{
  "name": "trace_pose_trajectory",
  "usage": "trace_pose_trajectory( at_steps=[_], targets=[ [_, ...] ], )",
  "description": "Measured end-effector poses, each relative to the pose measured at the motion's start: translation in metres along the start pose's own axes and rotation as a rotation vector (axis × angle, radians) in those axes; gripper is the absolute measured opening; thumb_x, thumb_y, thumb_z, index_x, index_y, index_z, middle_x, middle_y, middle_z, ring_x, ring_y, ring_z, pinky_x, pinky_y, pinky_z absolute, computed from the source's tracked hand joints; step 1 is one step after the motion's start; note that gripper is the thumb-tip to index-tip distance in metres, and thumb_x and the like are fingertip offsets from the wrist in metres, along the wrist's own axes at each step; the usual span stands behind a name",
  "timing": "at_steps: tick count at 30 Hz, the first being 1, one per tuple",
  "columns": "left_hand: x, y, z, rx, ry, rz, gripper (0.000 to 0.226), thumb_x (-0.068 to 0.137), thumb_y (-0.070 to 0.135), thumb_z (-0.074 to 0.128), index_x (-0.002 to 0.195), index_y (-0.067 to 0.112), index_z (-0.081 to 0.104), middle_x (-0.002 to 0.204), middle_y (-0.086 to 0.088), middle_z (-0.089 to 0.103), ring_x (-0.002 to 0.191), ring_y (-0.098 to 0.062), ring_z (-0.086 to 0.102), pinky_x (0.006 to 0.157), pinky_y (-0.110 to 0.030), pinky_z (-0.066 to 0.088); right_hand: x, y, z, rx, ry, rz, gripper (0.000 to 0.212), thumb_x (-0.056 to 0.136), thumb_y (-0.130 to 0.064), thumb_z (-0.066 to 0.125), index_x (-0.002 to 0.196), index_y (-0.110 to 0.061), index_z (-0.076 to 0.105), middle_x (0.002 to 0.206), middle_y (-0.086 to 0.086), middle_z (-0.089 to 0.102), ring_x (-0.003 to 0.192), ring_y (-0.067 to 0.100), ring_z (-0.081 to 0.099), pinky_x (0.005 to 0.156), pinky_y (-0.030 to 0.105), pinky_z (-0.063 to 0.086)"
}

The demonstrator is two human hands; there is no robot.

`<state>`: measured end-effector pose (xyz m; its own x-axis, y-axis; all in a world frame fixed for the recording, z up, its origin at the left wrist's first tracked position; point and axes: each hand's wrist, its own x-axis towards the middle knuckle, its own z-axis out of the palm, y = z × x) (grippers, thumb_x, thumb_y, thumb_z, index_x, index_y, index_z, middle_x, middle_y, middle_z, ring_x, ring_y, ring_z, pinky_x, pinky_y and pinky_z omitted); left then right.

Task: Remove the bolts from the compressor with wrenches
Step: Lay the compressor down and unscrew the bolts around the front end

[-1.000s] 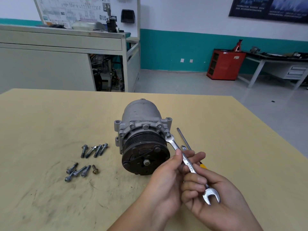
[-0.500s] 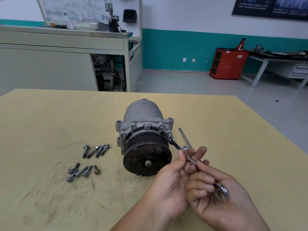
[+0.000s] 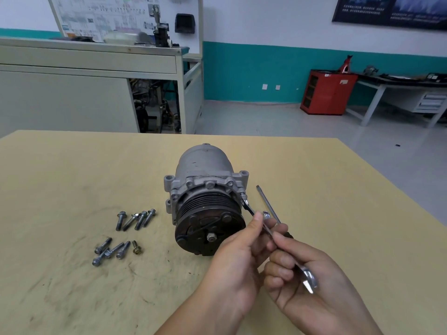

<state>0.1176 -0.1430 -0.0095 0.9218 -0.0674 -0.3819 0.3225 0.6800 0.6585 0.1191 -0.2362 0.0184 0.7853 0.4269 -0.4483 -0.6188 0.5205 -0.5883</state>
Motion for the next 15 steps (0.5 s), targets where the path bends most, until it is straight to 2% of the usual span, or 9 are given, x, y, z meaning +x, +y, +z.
trace_pose_trajectory(
  at_steps=[4, 8, 10, 12, 15],
  targets=[
    [-0.003, 0.005, 0.002, 0.02, 0.045, 0.001, 0.04, 0.065, 0.038, 0.069, 0.091, 0.007, 0.069, 0.076, -0.002, 0.074, 0.029, -0.009, 0.045, 0.027, -0.012, 0.029, 0.001, 0.007, 0.006, -0.044, -0.005, -0.054, 0.025, 0.063, -0.012, 0.059, 0.039, -0.007, 0.057, 0.034, 0.001, 0.033, 0.026, 0.01, 0.032, 0.028, 0.016, 0.029],
    [-0.004, 0.006, -0.003, 0.037, 0.048, 0.005, 0.03, 0.085, 0.035, 0.058, 0.09, 0.008, 0.07, 0.078, 0.0, 0.074, 0.028, -0.007, 0.038, 0.028, -0.01, 0.023, 0.009, 0.021, 0.001, -0.186, 0.0, -0.13, 0.041, 0.083, -0.005, 0.054, 0.042, -0.01, 0.059, 0.037, 0.006, 0.04, 0.028, 0.012, 0.037, 0.029, 0.02, 0.032],
    [-0.004, 0.004, -0.008, 0.067, 0.062, 0.008, 0.032, 0.091, 0.036, 0.053, 0.084, 0.011, 0.073, 0.086, 0.001, 0.075, 0.032, -0.007, 0.036, 0.03, -0.01, 0.021, 0.013, 0.027, -0.001, -0.255, 0.019, -0.145, 0.039, 0.086, 0.0, 0.052, 0.049, -0.009, 0.061, 0.039, 0.009, 0.042, 0.029, 0.015, 0.039, 0.03, 0.022, 0.034],
    [-0.003, 0.003, -0.011, 0.106, 0.062, -0.005, 0.036, 0.093, 0.039, 0.049, 0.086, 0.014, 0.074, 0.075, 0.003, 0.073, 0.027, -0.006, 0.031, 0.029, -0.01, 0.02, 0.014, 0.029, -0.004, -0.258, 0.023, -0.122, 0.032, 0.087, 0.003, 0.05, 0.056, -0.005, 0.056, 0.04, 0.009, 0.042, 0.029, 0.015, 0.038, 0.03, 0.022, 0.033],
    [-0.003, 0.0, -0.01, 0.154, 0.02, -0.069, 0.042, 0.092, 0.048, 0.044, 0.093, 0.018, 0.074, 0.044, 0.002, 0.053, 0.024, -0.011, 0.034, 0.03, -0.01, 0.024, 0.013, 0.024, -0.01, -0.198, -0.002, -0.036, 0.038, 0.09, -0.009, 0.049, 0.053, -0.008, 0.06, 0.041, 0.005, 0.037, 0.027, 0.012, 0.033, 0.028, 0.021, 0.029]
  ],
)
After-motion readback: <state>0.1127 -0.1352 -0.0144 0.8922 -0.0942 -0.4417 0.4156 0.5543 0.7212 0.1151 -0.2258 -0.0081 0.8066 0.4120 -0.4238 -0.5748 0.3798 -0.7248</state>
